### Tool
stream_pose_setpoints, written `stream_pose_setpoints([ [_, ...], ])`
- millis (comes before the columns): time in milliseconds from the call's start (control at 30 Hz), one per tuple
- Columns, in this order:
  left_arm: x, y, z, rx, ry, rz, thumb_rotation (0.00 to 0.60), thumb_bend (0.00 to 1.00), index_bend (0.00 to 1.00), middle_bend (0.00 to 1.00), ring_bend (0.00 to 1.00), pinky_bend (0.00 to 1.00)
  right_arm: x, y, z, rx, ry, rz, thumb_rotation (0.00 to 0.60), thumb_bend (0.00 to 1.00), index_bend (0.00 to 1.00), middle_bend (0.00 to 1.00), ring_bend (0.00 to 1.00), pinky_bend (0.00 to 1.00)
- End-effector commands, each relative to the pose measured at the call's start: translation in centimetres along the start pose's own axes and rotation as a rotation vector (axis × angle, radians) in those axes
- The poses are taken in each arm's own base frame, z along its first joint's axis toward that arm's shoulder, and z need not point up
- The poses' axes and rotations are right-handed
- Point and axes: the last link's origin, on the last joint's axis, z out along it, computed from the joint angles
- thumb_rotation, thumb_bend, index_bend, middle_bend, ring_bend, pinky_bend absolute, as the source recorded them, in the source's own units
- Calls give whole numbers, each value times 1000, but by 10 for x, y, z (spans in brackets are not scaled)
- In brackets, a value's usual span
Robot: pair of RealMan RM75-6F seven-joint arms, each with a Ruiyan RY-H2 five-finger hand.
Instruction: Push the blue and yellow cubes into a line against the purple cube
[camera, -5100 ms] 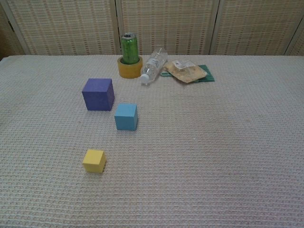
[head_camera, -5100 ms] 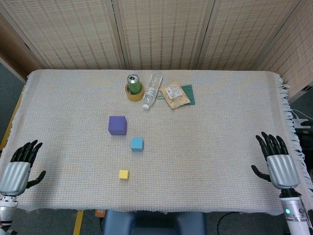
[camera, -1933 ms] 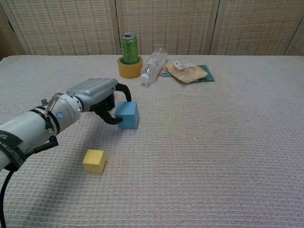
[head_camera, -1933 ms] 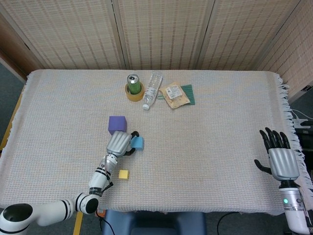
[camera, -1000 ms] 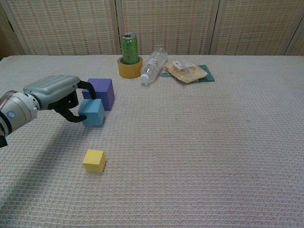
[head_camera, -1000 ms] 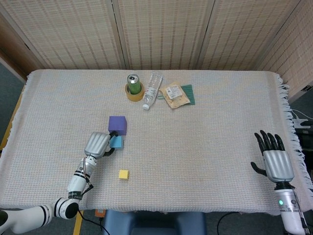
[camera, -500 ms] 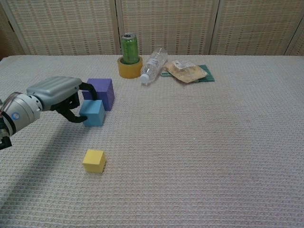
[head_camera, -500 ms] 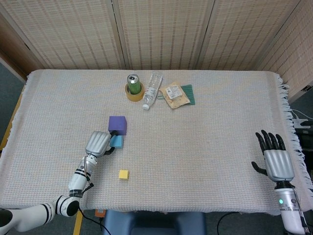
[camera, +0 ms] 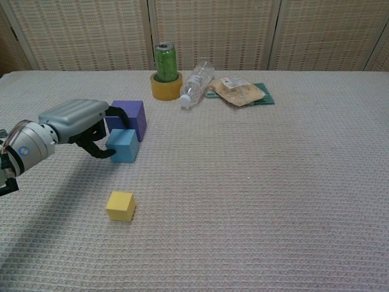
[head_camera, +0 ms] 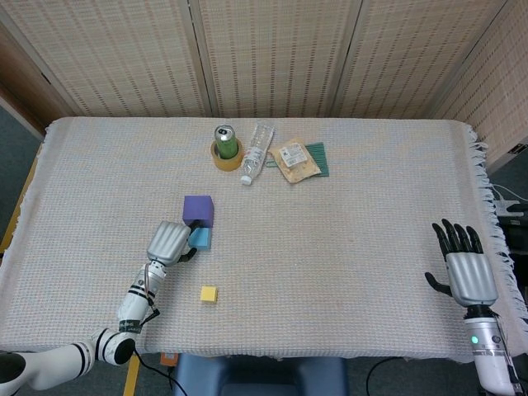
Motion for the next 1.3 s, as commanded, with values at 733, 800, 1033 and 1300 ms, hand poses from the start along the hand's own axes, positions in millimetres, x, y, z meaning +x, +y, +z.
stream_pose_setpoints([
  [733, 3, 16, -69, -130, -76, -115, 600, 453, 271, 1000, 1000, 1000, 0, -4, -5, 39, -10, 4, 521, 0, 0, 0, 0, 0],
  [800, 1, 15, -68, -128, -103, -122, 568, 525, 259, 1000, 1000, 1000, 0, -5, -6, 43, -12, 7, 522, 0, 0, 0, 0, 0],
  [1033, -9, 15, -65, -119, -152, -112, 496, 642, 235, 1000, 1000, 1000, 4, -5, -10, 56, 12, 19, 521, 0, 0, 0, 0, 0],
  [1300, -14, 14, -57, -98, -188, -79, 491, 610, 162, 1000, 1000, 1000, 7, -4, -13, 56, 25, 29, 522, 0, 0, 0, 0, 0],
])
